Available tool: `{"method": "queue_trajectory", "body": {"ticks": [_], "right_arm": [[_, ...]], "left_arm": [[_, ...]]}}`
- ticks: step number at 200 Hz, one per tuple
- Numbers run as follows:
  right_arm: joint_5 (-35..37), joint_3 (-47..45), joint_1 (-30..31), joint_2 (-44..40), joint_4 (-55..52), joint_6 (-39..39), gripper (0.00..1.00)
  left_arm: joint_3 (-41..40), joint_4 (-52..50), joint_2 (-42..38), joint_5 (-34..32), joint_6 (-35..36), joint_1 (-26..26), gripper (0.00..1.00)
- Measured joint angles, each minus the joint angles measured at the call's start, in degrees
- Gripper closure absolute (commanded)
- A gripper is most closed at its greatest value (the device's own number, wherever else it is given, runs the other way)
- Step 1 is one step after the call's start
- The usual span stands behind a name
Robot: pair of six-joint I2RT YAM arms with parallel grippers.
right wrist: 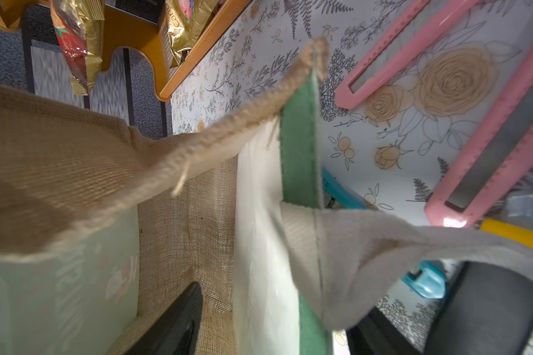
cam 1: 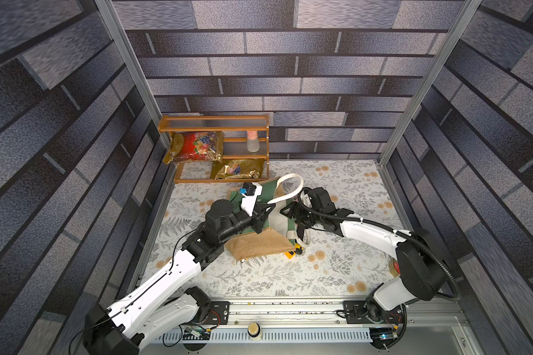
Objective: Place the art knife into the pouch
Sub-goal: Open the pouch at the center of the board.
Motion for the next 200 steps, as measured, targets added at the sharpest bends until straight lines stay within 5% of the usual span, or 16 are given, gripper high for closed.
{"method": "queue_trajectory", "body": {"ticks": [23, 42, 57, 94, 118, 166, 200], "right_arm": [[0.6, 0.2, 0.3, 1.2, 0.0, 0.3, 0.51], [1.5, 0.6, 0.4, 1.4, -0.1, -0.1, 0.84], [1.8, 1.3, 0.5, 1.7, -0.2, -0.4, 1.0], [3.0, 6.6, 1.0, 2.3, -3.0, -2.7, 1.0], [4.7, 12.0, 2.0, 2.3, -6.1, -5.1, 1.0], [6.0, 19.2, 4.2, 4.7, -9.4, -7.9, 1.0], [6.2, 22.3, 4.8, 7.8, -11.7, -9.3, 1.0]], "left_arm": [[-0.6, 1.7, -0.7, -0.1, -0.4, 1.4, 1.0], [-0.7, 2.4, -1.2, 0.0, -1.1, 2.7, 1.0], [-0.9, 2.7, -1.7, -0.3, -2.3, 4.1, 1.0], [-1.2, -0.1, -5.3, -6.1, -9.2, 11.0, 1.0], [-2.3, -3.7, -9.7, -10.6, -16.6, 19.1, 0.85], [-4.1, -16.3, -17.7, -14.7, -26.9, 29.4, 0.05], [0.7, -26.4, -17.9, -16.5, -27.2, 30.3, 0.0]]}}
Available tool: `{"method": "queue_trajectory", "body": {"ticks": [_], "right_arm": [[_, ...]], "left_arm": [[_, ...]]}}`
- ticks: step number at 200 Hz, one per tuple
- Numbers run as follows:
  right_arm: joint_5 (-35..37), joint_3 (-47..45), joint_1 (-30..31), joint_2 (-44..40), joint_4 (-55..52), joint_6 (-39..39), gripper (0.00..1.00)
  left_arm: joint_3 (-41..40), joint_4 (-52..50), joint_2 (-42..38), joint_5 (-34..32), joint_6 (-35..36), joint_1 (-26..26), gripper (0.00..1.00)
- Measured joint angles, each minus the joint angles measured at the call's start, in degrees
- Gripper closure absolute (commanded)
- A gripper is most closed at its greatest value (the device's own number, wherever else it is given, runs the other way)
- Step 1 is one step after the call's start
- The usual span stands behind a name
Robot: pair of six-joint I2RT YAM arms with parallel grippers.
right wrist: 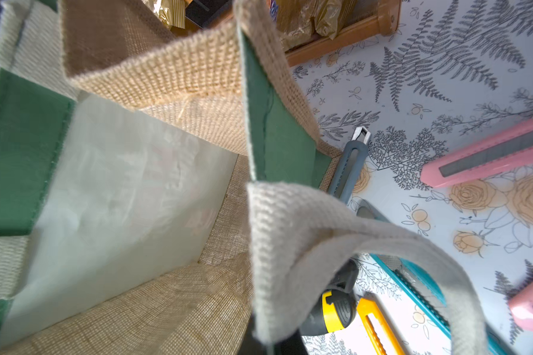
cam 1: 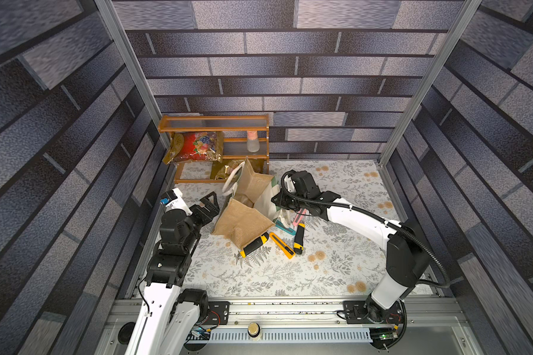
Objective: Place the art knife into the pouch
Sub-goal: Open the pouch at the center of the board.
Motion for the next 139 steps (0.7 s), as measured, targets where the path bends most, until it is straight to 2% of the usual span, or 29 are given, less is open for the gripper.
{"method": "queue_trajectory", "body": {"ticks": [44, 98, 139], "right_arm": [[0.2, 3.8, 0.7, 0.5, -3.2, -2.5, 1.0], [0.2, 5.9, 1.5, 0.5, -5.0, -5.7, 1.0], [-0.3, 7.3, 1.7, 0.5, -5.8, -7.2, 1.0]], "left_arm": [[7.6, -4.1, 5.8, 1.4, 2.1, -0.8, 0.0], [21.4, -8.2, 24.5, 1.1, 9.2, -9.0, 0.0], [26.3, -10.3, 32.1, 1.0, 12.6, -7.7, 0.03]]}}
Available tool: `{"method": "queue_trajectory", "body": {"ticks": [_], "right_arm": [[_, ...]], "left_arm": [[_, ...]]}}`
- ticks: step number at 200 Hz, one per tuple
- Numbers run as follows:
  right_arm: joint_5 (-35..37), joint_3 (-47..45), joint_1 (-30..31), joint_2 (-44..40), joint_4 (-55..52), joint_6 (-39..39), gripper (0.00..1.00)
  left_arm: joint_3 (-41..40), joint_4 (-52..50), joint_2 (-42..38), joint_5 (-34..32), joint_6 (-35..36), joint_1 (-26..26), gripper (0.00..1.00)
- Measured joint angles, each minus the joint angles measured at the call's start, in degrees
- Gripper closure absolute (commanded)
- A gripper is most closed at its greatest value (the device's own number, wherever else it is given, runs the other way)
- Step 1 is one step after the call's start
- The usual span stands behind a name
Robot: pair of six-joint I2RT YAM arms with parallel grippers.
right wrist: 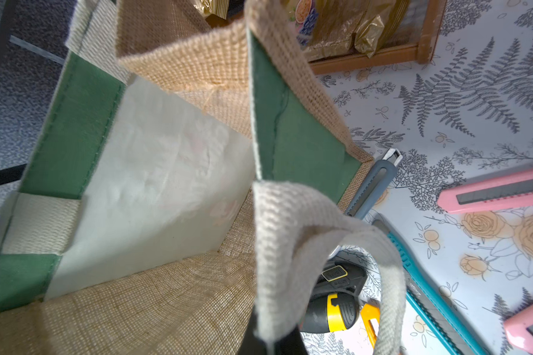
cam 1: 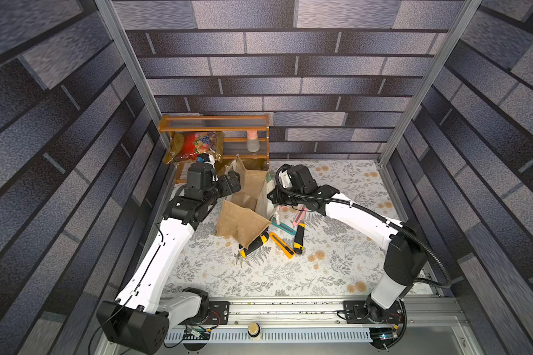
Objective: Place the art knife into the pouch
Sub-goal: Open the pouch at the center of the board.
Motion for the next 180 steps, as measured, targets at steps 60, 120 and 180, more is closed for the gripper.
{"method": "queue_trajectory", "body": {"ticks": [60, 120, 180], "right_arm": [[-0.5, 0.5, 0.2, 0.2, -0.2, -0.9, 1.0], [-1.0, 5.9, 0.2, 2.3, -4.6, -3.1, 0.93], [0.5, 11.2, 0.2, 3.3, -11.4, -9.4, 0.43]], "left_arm": [[1.2, -4.2, 4.2, 0.5, 3.8, 1.9, 0.42], [-1.3, -6.2, 3.0, -0.7, 5.8, 4.5, 0.72], [-4.1, -7.8, 2.8, -0.6, 6.8, 7.7, 0.85]]}}
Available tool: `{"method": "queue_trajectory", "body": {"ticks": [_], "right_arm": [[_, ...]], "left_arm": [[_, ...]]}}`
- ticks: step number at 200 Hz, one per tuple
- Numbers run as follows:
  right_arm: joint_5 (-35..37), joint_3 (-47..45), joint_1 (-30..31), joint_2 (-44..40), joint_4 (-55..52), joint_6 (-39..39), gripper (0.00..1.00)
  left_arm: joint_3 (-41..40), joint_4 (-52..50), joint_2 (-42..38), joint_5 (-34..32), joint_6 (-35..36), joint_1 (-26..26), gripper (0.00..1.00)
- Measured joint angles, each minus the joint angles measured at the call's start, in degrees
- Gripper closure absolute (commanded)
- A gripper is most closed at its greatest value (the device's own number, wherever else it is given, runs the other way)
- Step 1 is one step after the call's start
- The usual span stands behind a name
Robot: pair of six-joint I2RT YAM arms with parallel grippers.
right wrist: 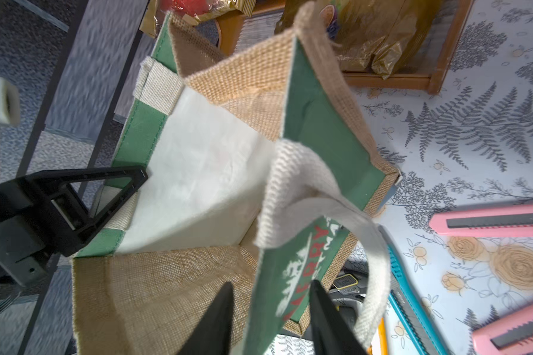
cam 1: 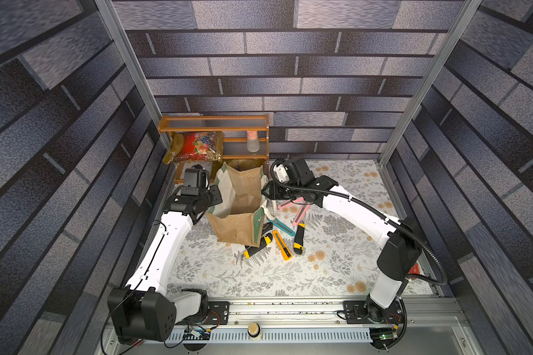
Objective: Place the art knife into the pouch
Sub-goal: Open the pouch at the center of the board.
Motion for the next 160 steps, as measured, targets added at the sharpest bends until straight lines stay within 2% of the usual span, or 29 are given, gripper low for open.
{"method": "queue_trajectory", "body": {"ticks": [25, 55, 114, 160], "right_arm": [[1.9, 0.0, 0.0, -1.4, -3.8, -1.9, 0.4], [6.6, -2.5, 0.0, -5.5, -6.7, -3.0, 0.38], [14.7, -19.7, 0.0, -20.2, -6.9, 2.1, 0.4], [16.0, -36.4, 0.0, -22.6, -2.8, 10.8, 0.43]], "left_arm": [[-0.4, 0.2, 0.3, 0.0, 0.1, 0.0, 0.93], [-1.6, 1.4, 0.5, 0.0, 0.1, 0.1, 0.96], [-6.3, 4.6, -3.4, 0.0, 0.0, 0.1, 0.98], [-7.3, 5.1, -5.4, 0.0, 0.0, -1.6, 0.99]]}}
